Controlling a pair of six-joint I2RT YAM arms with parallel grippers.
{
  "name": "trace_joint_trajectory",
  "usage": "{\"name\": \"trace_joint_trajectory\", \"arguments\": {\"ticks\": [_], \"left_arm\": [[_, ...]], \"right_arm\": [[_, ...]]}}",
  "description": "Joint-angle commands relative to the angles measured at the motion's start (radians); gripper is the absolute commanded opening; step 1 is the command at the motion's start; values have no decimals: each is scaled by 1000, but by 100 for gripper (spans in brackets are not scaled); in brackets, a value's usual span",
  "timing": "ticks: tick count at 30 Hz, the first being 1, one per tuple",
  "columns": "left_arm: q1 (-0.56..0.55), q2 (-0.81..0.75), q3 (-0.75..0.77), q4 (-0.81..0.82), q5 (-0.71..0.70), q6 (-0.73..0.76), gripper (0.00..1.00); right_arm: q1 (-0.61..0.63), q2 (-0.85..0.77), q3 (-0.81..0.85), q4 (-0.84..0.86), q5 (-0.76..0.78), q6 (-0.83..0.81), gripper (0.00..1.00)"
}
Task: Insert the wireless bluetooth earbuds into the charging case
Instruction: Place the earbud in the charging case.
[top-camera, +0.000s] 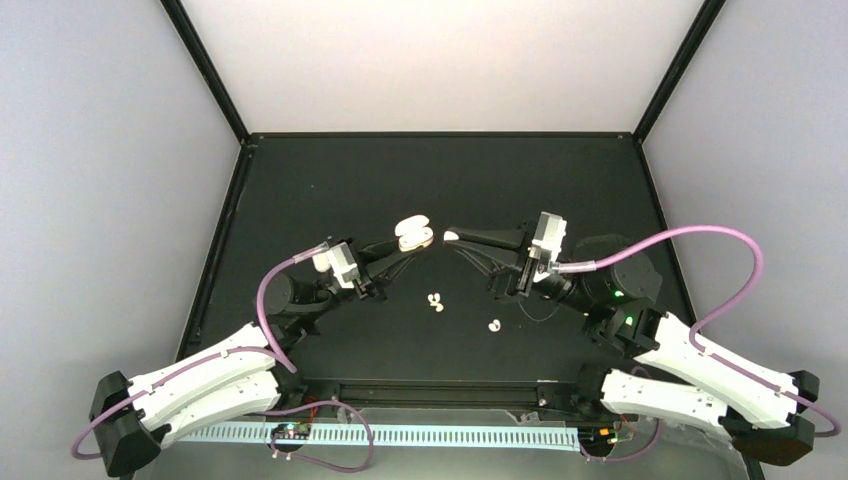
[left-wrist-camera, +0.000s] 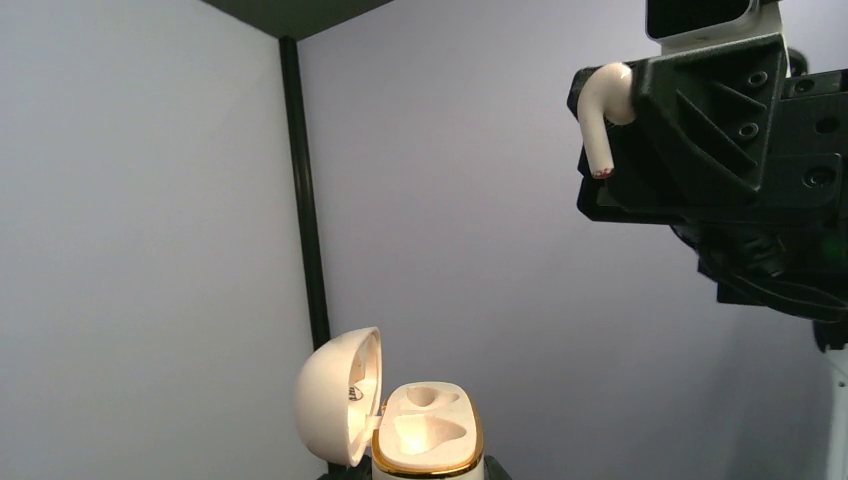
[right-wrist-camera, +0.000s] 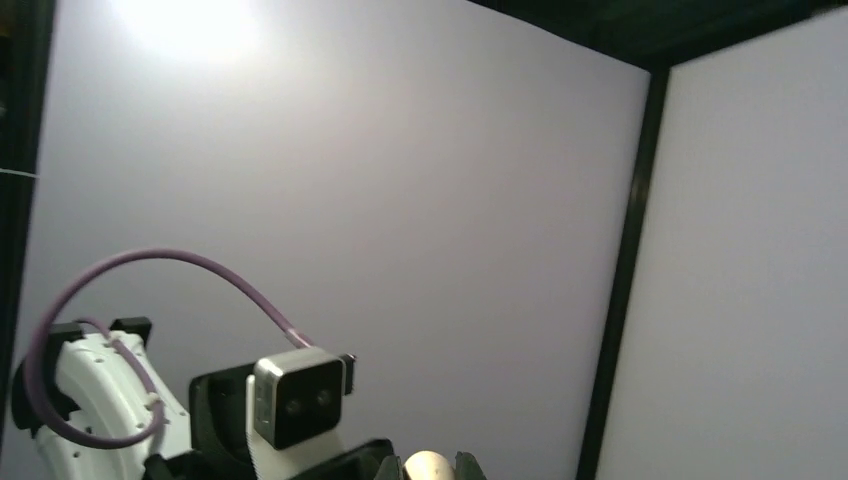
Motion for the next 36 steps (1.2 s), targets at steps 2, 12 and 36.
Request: {"name": "trace_joint_trajectory", "arguments": {"ticks": [2,12,36], "left_arm": [[-8,5,46,139,94,-2,2],[-8,-58,1,111,162,20,2],[-8,-114,-15,7,167,20,1]], "right_arm": [[52,36,-18,160,-92,-67,1],[114,120,-20,175,-104,-86,1],[138,199,7,234,-34,-62,1]]}}
